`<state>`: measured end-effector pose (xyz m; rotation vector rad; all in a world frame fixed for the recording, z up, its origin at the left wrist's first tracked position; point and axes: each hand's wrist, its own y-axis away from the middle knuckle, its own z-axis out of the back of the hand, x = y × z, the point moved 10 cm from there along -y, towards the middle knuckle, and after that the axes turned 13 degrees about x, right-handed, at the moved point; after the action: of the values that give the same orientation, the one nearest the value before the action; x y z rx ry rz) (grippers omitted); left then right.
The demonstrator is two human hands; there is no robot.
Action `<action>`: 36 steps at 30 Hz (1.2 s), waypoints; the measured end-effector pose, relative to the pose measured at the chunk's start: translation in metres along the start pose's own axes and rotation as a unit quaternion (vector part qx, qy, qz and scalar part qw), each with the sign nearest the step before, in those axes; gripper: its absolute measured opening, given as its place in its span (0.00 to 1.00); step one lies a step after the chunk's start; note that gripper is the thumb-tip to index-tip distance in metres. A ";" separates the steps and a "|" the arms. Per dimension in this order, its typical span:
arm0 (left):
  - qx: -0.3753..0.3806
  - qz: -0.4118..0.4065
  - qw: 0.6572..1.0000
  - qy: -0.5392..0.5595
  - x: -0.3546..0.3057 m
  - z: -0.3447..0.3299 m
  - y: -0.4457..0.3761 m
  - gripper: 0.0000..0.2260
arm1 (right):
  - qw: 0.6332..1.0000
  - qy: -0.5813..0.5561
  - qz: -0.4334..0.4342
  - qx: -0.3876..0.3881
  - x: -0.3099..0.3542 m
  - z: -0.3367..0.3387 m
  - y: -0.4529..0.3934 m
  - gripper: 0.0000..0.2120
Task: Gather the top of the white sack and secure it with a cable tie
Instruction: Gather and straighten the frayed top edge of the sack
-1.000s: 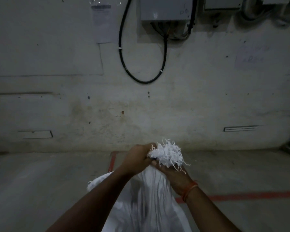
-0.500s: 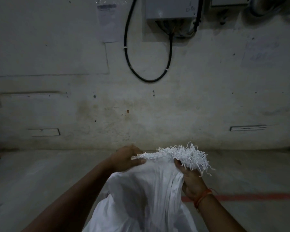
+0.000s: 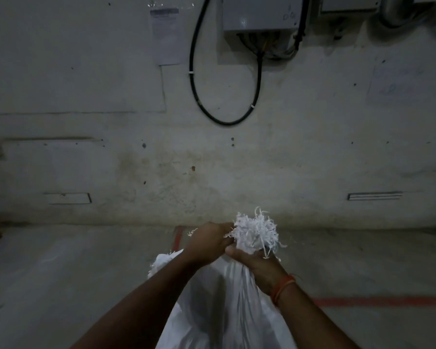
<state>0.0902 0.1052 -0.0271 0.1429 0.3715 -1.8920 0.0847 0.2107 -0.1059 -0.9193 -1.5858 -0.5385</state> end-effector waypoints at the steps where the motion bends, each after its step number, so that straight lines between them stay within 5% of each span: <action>1: -0.009 0.003 1.000 -0.019 -0.001 0.001 0.000 0.12 | 1.000 0.021 0.005 -0.020 0.002 0.006 -0.001 0.22; 4: -0.021 -0.017 0.999 0.021 0.005 -0.001 0.004 0.16 | 0.996 0.075 -0.004 -0.054 -0.007 0.029 -0.003 0.22; 8: 0.108 -0.005 0.994 0.035 0.035 -0.026 0.005 0.34 | 0.995 0.026 -0.078 -0.056 -0.023 0.035 0.008 0.10; 10: 0.136 0.011 0.990 0.039 0.050 -0.025 0.009 0.37 | 0.986 -0.013 -0.134 -0.100 -0.045 0.050 0.021 0.18; 13: 0.161 0.056 0.985 -0.001 0.068 -0.019 0.015 0.43 | 0.981 -0.007 -0.164 -0.104 -0.057 0.060 0.032 0.45; 15: 0.162 0.045 0.986 -0.007 0.070 -0.016 0.018 0.48 | 0.989 0.001 -0.120 -0.082 -0.047 0.060 0.025 0.38; 19: 0.169 0.041 0.985 0.002 0.073 -0.023 0.023 0.36 | 0.998 -0.018 -0.053 -0.013 -0.036 0.048 0.018 0.20; 23: 0.152 0.059 0.987 0.005 0.068 -0.028 0.020 0.29 | 0.994 -0.047 -0.024 -0.094 -0.032 0.059 0.022 0.08; 28: 0.099 0.066 0.993 0.026 0.060 -0.033 0.015 0.32 | 0.986 -0.100 -0.050 -0.120 -0.031 0.036 0.021 0.12; 33: 0.062 0.056 0.994 0.065 0.052 -0.042 0.006 0.36 | 0.993 -0.077 0.023 -0.083 -0.010 0.010 0.011 0.08; 36: 0.033 0.026 0.998 0.050 0.035 -0.034 0.004 0.22 | 0.999 -0.051 0.007 0.004 -0.007 -0.010 0.005 0.17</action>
<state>0.0792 0.0829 -0.0694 0.2902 0.3686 -1.8504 0.0949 0.2038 -0.1112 -0.9641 -1.6711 -0.4812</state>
